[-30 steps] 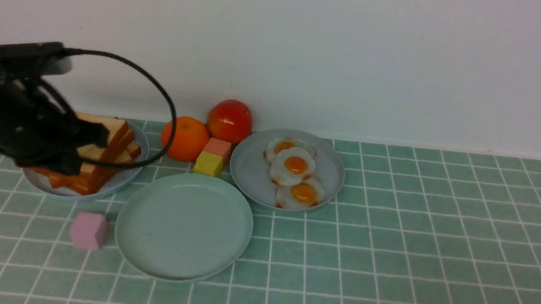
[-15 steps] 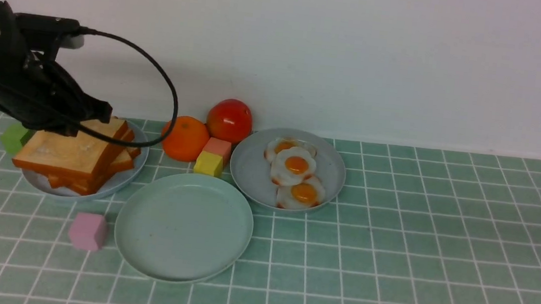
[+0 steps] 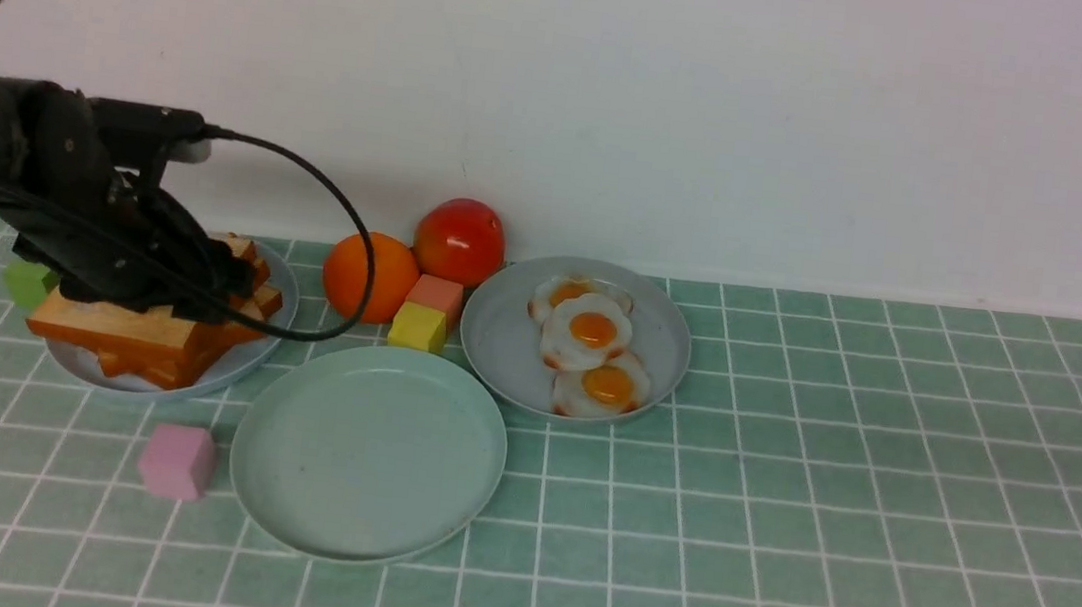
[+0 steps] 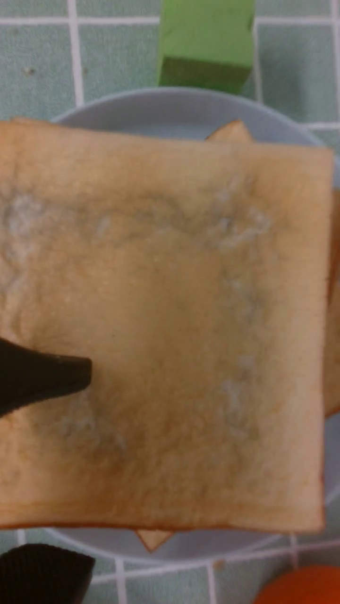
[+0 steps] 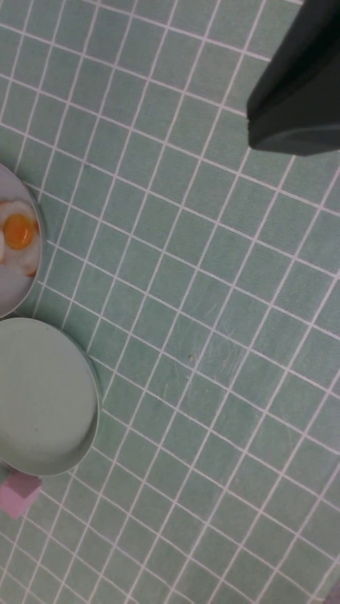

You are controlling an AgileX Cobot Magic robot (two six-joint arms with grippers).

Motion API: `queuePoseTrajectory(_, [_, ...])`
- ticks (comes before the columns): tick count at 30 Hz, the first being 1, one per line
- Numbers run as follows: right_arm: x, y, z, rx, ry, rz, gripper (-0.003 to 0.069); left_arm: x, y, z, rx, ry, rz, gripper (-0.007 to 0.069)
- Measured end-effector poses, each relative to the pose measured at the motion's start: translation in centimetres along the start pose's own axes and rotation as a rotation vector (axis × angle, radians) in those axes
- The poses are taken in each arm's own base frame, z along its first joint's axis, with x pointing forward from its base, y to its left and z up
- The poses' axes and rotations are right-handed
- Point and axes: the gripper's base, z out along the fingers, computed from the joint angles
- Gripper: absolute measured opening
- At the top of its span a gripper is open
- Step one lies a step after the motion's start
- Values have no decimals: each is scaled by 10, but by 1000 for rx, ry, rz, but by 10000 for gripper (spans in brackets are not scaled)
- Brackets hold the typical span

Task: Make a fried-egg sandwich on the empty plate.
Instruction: Use the left arm to grab a slice of bread, then use the left arm to put a slice of bread into the empty plate in the middle

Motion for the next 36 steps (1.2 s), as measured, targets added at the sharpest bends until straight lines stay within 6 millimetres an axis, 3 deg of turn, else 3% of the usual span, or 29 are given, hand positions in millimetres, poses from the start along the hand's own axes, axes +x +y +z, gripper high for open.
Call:
queuePoseTrajectory(3, [0,0,0,-5,0,3,21,0,0,3,-1,6,4,468])
queuePoseTrajectory(7, [0,1,0,-11,0,7,23,1,0,6,-3,15,10,391])
queuePoseTrajectory(10, [0,1,0,-13,0,8,23,1,0,6,-3,17,10,286])
queuePoseTrajectory(13, [0,2,0,-19,-1,11,27,1,-2,6,2,18,11,76])
queuePoseTrajectory(15, [0,2,0,-20,0,12,28,0,-3,4,4,17,12,11])
queuePoseTrajectory(17, [0,2,0,-20,1,12,30,-1,-3,2,4,15,12,0])
queuePoseTrajectory(22, [0,2,-1,-20,-1,11,32,-10,-3,-39,0,-23,21,-4])
queuePoseTrajectory(24, [0,2,-1,-20,-2,11,32,-15,-5,-69,4,-50,26,-6])
queuePoseTrajectory(25, [0,2,-1,-20,-2,11,32,-14,-5,-69,4,-45,26,-6])
queuePoseTrajectory(26, [1,2,-1,-20,-3,11,32,-15,-13,-91,14,-49,44,-6])
queuePoseTrajectory(27, [0,2,-2,-20,-5,11,32,-14,-16,-96,18,-46,52,-6])
queuePoseTrajectory(28, [0,2,-2,-21,-6,11,32,-10,-35,-116,44,-39,99,-7])
queuePoseTrajectory(30, [0,2,-2,-21,-8,12,34,-1,-59,-128,81,-15,146,-7])
queuePoseTrajectory(32, [0,2,-2,-21,-8,12,34,17,-93,-131,126,26,229,-7])
queuePoseTrajectory(34, [0,2,-2,-21,-8,10,36,29,-113,-130,144,51,283,-7])
queuePoseTrajectory(36, [0,2,-2,-22,-8,9,40,47,-143,-118,149,91,371,-7])
